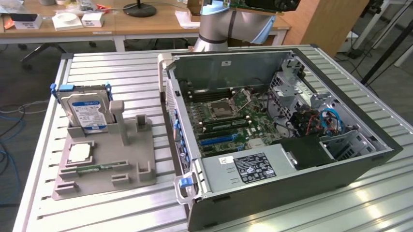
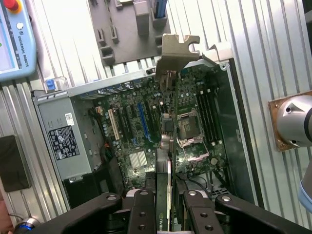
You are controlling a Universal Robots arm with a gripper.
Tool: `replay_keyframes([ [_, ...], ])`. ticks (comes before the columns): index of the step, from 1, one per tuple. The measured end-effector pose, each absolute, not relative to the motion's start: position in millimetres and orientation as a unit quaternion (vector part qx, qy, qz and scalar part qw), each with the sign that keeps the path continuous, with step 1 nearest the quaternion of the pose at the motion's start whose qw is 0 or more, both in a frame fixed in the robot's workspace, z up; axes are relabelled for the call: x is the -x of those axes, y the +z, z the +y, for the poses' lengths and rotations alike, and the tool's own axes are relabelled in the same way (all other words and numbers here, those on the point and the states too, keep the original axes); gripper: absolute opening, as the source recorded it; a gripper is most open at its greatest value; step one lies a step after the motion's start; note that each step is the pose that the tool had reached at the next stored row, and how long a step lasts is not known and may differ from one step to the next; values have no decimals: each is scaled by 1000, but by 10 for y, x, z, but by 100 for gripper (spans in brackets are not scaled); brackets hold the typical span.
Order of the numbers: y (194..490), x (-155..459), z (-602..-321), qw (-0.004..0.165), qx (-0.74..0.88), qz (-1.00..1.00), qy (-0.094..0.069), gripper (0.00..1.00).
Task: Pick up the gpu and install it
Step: 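Insert the gpu into the slot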
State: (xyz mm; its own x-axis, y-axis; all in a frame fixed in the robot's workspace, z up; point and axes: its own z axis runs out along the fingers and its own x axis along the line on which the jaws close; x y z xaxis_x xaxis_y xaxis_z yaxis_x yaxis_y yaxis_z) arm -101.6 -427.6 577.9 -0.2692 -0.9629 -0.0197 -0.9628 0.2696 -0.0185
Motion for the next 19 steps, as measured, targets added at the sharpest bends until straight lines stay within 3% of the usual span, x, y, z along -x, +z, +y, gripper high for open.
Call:
replay_keyframes([
  [19, 5549, 1017, -4276, 15, 604, 797, -1, 26],
])
